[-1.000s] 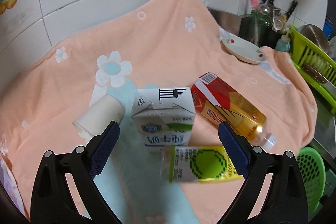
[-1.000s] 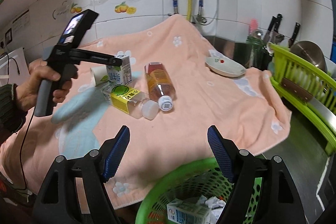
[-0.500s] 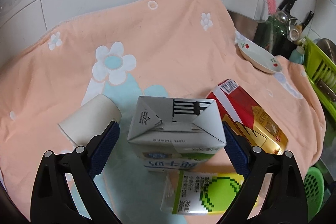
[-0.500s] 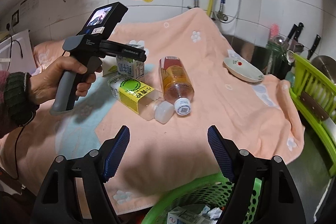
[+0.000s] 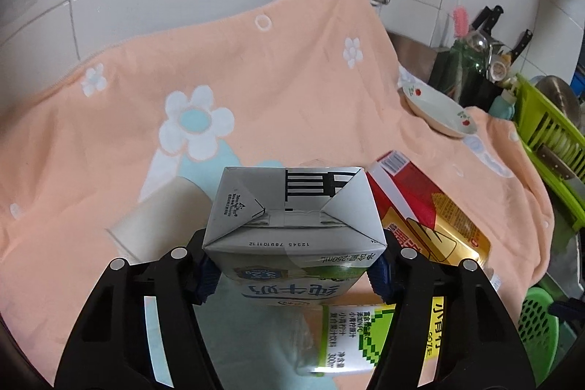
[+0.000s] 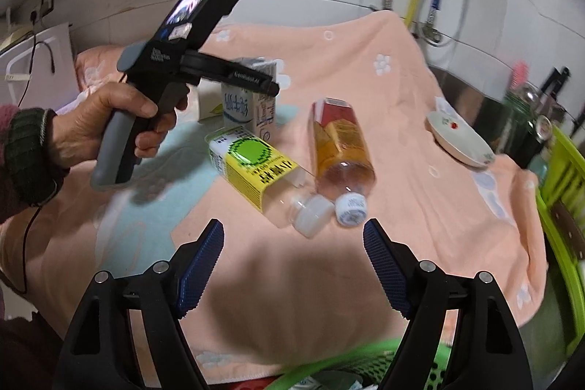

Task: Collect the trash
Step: 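Grasp the green-yellow juice bottle with right tool while left tool holds carton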

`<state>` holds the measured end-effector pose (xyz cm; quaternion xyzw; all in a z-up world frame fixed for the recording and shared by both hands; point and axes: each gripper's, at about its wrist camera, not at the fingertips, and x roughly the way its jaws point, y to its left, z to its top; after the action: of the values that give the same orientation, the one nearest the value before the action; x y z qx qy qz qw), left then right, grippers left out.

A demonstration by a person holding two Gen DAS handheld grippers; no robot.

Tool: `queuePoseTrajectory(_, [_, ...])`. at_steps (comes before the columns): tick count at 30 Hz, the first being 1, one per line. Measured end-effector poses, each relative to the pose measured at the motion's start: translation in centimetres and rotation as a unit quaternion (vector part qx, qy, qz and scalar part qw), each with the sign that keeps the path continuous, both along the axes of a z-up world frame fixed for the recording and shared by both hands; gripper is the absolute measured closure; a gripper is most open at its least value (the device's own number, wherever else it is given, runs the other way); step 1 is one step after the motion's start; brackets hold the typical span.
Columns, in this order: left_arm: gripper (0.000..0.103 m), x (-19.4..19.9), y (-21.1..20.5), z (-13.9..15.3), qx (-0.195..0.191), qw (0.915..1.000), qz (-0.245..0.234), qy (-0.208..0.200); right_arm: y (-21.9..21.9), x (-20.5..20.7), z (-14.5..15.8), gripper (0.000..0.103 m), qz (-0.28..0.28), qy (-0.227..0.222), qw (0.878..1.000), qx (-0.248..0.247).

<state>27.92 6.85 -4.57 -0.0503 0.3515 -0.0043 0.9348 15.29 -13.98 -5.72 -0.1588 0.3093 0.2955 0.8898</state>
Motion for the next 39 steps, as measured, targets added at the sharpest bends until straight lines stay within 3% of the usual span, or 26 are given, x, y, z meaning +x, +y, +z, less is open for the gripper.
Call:
queuePoseTrajectory(12, [0.04, -3.7, 3.3, 5.2, 0.007, 0.9992, 0.012, -0.037, 6.3, 5.1, -0.7, 0.027, 0.109, 0.034, 0.993, -0.035])
queuePoseTrajectory(22, [0.04, -6.4, 5.1, 6.2, 0.017, 0.9988, 0.021, -0.041, 10.9, 9.8, -3.2, 0.027, 0.154, 0.062, 0.983, -0.078])
queuePoseTrajectory(26, [0.04, -6.8, 5.5, 6.3, 0.017, 0.9986, 0.025, -0.043, 11.4, 11.6, -4.4, 0.027, 0.155, 0.092, 0.979, -0.093])
queuePoseTrajectory(39, [0.04, -7.6, 5.5, 6.3, 0.015, 0.9987, 0.022, -0.043, 11.6, 10.4, -4.7, 0.038, 0.16, 0.102, 0.976, -0.11])
